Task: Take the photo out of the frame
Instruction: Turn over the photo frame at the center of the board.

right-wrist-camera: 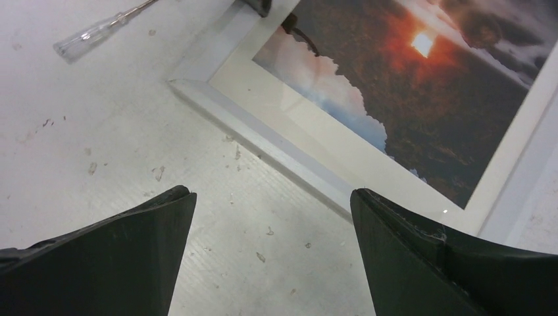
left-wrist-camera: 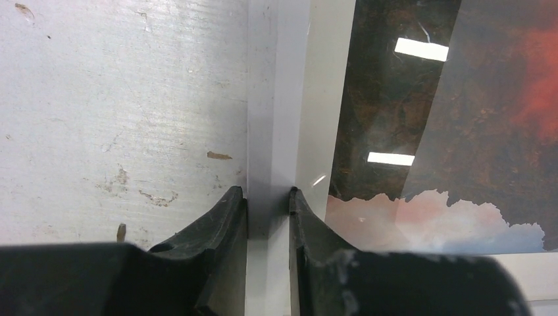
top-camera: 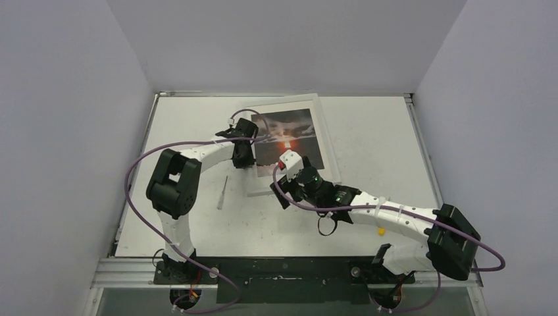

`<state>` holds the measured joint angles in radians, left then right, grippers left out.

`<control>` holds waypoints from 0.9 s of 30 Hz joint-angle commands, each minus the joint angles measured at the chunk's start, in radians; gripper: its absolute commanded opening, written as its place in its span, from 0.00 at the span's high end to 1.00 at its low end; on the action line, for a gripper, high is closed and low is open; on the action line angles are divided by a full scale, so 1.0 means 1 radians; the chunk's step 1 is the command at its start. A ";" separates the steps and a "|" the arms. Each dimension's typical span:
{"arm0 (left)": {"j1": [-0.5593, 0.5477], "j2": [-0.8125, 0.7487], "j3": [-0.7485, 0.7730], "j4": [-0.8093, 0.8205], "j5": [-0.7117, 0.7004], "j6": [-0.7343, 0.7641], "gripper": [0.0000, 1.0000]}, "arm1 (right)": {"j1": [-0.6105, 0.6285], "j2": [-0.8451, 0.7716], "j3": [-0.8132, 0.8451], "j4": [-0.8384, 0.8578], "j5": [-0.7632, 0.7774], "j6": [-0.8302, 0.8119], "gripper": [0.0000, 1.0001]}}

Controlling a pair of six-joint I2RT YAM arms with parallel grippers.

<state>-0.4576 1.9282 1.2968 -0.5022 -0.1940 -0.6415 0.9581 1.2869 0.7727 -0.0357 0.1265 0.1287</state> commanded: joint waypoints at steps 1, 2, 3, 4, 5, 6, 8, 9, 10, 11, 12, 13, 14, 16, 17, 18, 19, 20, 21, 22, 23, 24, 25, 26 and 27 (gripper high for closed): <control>0.000 -0.045 0.027 -0.097 -0.017 0.015 1.00 | 0.087 0.060 0.046 0.079 -0.034 -0.153 0.10; 0.000 -0.055 0.028 -0.097 -0.003 0.016 1.00 | 0.113 0.079 0.056 0.082 -0.011 -0.188 0.10; 0.000 -0.067 0.027 -0.095 0.016 0.015 1.00 | 0.142 0.102 0.066 0.084 0.014 -0.221 0.10; 0.000 -0.076 0.026 -0.093 0.027 0.013 1.00 | 0.175 0.123 0.074 0.086 0.038 -0.260 0.10; 0.000 -0.086 0.023 -0.091 0.037 0.012 1.00 | 0.198 0.151 0.082 0.089 0.067 -0.293 0.10; 0.000 -0.095 0.019 -0.088 0.045 0.012 1.00 | 0.221 0.180 0.091 0.089 0.100 -0.328 0.09; 0.000 -0.108 0.020 -0.090 0.056 0.017 1.00 | 0.255 0.242 0.113 0.083 0.169 -0.401 0.07; 0.000 -0.113 0.023 -0.092 0.061 0.023 1.00 | 0.265 0.272 0.126 0.073 0.185 -0.427 0.06; 0.000 -0.117 0.025 -0.097 0.064 0.029 1.00 | 0.272 0.298 0.137 0.068 0.199 -0.448 0.05; 0.000 -0.120 0.029 -0.102 0.064 0.031 1.00 | 0.276 0.320 0.147 0.065 0.206 -0.462 0.04; 0.000 -0.124 0.033 -0.107 0.065 0.034 1.00 | 0.277 0.335 0.154 0.070 0.216 -0.473 0.04; 0.000 -0.128 0.034 -0.109 0.065 0.037 1.00 | 0.277 0.347 0.158 0.080 0.229 -0.479 0.04; 0.000 -0.131 0.034 -0.111 0.066 0.038 1.00 | 0.277 0.354 0.157 0.095 0.244 -0.487 0.04; 0.000 -0.135 0.036 -0.114 0.070 0.041 1.00 | 0.277 0.365 0.149 0.133 0.279 -0.510 0.05; 0.000 -0.136 0.036 -0.114 0.073 0.042 1.00 | 0.277 0.375 0.147 0.150 0.300 -0.525 0.07; 0.000 -0.136 0.035 -0.114 0.075 0.041 1.00 | 0.278 0.389 0.146 0.164 0.322 -0.543 0.07; 0.000 -0.138 0.036 -0.113 0.078 0.041 1.00 | 0.279 0.401 0.147 0.174 0.344 -0.564 0.08; 0.000 -0.138 0.036 -0.111 0.082 0.041 1.00 | 0.284 0.425 0.147 0.186 0.367 -0.589 0.08; 0.000 -0.136 0.036 -0.107 0.088 0.042 1.00 | 0.291 0.445 0.146 0.201 0.384 -0.611 0.08; 0.000 -0.136 0.036 -0.106 0.093 0.043 1.00 | 0.294 0.463 0.147 0.216 0.396 -0.630 0.09; 0.000 -0.135 0.037 -0.106 0.098 0.044 1.00 | 0.297 0.481 0.152 0.222 0.398 -0.642 0.09; 0.000 -0.135 0.039 -0.107 0.101 0.044 1.00 | 0.299 0.497 0.160 0.224 0.397 -0.650 0.09; 0.000 -0.135 0.038 -0.108 0.101 0.044 1.00 | 0.302 0.512 0.168 0.225 0.395 -0.656 0.09; 0.000 -0.136 0.040 -0.109 0.102 0.046 1.00 | 0.306 0.527 0.176 0.228 0.396 -0.662 0.09; 0.000 -0.138 0.041 -0.112 0.103 0.045 1.00 | 0.311 0.543 0.184 0.228 0.402 -0.671 0.09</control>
<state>-0.4568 1.8755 1.2984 -0.6083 -0.1230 -0.6205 1.2476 1.7901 0.9043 0.1322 0.4660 -0.4717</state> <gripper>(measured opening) 0.220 0.915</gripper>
